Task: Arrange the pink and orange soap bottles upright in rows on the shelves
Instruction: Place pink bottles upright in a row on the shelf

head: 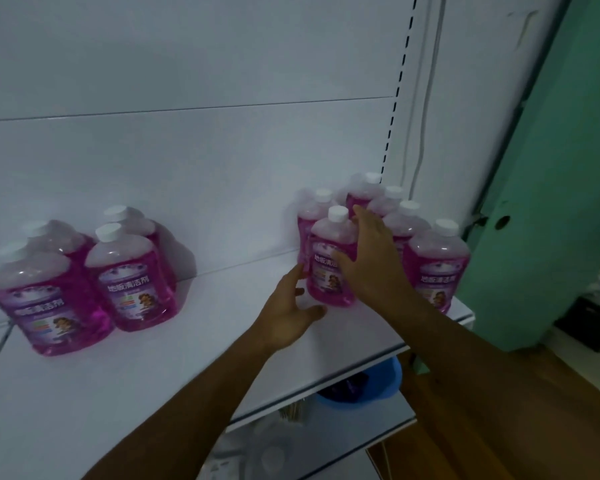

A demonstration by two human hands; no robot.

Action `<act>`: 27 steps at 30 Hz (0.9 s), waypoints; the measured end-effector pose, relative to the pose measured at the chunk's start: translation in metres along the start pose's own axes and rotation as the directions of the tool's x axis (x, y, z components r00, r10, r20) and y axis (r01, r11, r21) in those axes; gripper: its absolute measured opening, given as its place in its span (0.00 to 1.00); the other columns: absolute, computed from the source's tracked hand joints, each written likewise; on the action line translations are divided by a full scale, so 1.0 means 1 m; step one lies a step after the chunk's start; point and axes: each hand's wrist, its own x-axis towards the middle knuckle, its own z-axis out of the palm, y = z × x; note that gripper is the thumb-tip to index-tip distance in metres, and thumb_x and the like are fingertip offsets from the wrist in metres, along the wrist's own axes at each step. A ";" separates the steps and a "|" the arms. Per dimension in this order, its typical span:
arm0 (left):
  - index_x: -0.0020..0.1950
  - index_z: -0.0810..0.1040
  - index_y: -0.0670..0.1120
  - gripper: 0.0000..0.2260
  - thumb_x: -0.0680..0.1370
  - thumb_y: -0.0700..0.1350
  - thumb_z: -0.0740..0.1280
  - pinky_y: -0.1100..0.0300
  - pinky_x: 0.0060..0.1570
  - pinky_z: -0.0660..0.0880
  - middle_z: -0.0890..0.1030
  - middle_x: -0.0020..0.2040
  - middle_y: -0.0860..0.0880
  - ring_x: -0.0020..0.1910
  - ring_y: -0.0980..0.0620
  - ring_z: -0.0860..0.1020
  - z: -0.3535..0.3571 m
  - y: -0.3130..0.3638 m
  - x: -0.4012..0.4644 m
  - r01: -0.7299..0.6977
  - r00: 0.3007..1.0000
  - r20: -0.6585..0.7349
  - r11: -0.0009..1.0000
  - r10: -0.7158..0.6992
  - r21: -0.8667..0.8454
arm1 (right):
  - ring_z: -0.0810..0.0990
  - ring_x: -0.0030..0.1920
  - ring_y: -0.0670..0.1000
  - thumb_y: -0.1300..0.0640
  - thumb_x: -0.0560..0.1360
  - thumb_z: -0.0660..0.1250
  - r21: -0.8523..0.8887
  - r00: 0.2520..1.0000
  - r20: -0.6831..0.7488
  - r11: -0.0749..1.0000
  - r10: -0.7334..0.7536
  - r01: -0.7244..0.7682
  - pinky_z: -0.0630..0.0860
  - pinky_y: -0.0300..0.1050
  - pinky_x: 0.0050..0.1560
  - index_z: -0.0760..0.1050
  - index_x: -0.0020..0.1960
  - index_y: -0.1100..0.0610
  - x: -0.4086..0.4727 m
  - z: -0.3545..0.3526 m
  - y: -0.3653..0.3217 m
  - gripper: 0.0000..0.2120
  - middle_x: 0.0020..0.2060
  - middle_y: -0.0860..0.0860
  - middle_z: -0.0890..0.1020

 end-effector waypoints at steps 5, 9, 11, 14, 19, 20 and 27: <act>0.52 0.66 0.63 0.25 0.75 0.33 0.69 0.79 0.39 0.70 0.72 0.50 0.62 0.45 0.76 0.73 0.003 0.011 -0.004 -0.053 0.998 -0.012 0.998 0.053 0.015 | 0.75 0.60 0.56 0.53 0.72 0.72 0.034 0.998 0.053 0.999 0.031 -0.033 0.71 0.48 0.61 0.66 0.69 0.57 0.005 0.009 0.007 0.29 0.60 0.55 0.75; 0.68 0.66 0.56 0.26 0.75 0.39 0.71 0.75 0.40 0.74 0.71 0.67 0.51 0.55 0.58 0.74 0.001 0.005 -0.016 -0.009 0.996 -0.094 0.999 0.004 -0.047 | 0.76 0.54 0.48 0.55 0.72 0.74 0.207 0.995 0.095 0.978 -0.023 0.003 0.70 0.31 0.50 0.68 0.66 0.53 0.004 0.004 -0.001 0.26 0.55 0.46 0.76; 0.70 0.66 0.55 0.26 0.76 0.40 0.71 0.71 0.43 0.76 0.71 0.67 0.51 0.58 0.54 0.74 -0.004 0.002 -0.026 -0.001 0.989 -0.147 0.999 -0.006 -0.044 | 0.76 0.53 0.46 0.55 0.71 0.75 0.280 0.991 0.127 0.960 -0.039 0.002 0.71 0.34 0.50 0.69 0.65 0.53 0.003 0.008 -0.009 0.26 0.54 0.46 0.76; 0.67 0.64 0.62 0.25 0.76 0.42 0.70 0.68 0.49 0.75 0.70 0.65 0.55 0.59 0.54 0.73 -0.020 -0.002 -0.040 -0.012 0.973 -0.232 1.000 0.011 -0.004 | 0.77 0.55 0.49 0.57 0.70 0.75 0.339 0.983 0.164 0.941 -0.076 0.016 0.75 0.43 0.57 0.70 0.65 0.54 0.006 0.024 -0.024 0.26 0.57 0.49 0.78; 0.58 0.61 0.68 0.25 0.77 0.41 0.68 0.77 0.46 0.72 0.68 0.58 0.67 0.55 0.62 0.72 -0.052 -0.010 -0.051 0.017 0.955 -0.296 0.999 -0.001 0.050 | 0.79 0.57 0.55 0.57 0.72 0.74 0.354 0.959 0.228 0.932 -0.168 0.080 0.79 0.53 0.57 0.69 0.67 0.56 0.022 0.065 -0.055 0.26 0.59 0.53 0.79; 0.58 0.61 0.68 0.25 0.77 0.40 0.68 0.78 0.46 0.71 0.68 0.57 0.69 0.54 0.65 0.73 -0.058 -0.012 -0.050 0.015 0.953 -0.302 0.998 0.002 0.054 | 0.79 0.56 0.55 0.56 0.72 0.74 0.357 0.954 0.233 0.929 -0.188 0.096 0.79 0.53 0.56 0.69 0.66 0.55 0.027 0.074 -0.060 0.26 0.58 0.54 0.79; 0.63 0.61 0.66 0.26 0.77 0.42 0.69 0.80 0.47 0.69 0.70 0.58 0.69 0.55 0.76 0.71 -0.094 -0.027 -0.031 0.002 0.939 -0.344 0.999 0.015 0.050 | 0.80 0.53 0.54 0.59 0.71 0.74 0.400 0.924 0.285 0.908 -0.253 0.125 0.79 0.49 0.53 0.71 0.64 0.54 0.064 0.120 -0.089 0.25 0.56 0.54 0.79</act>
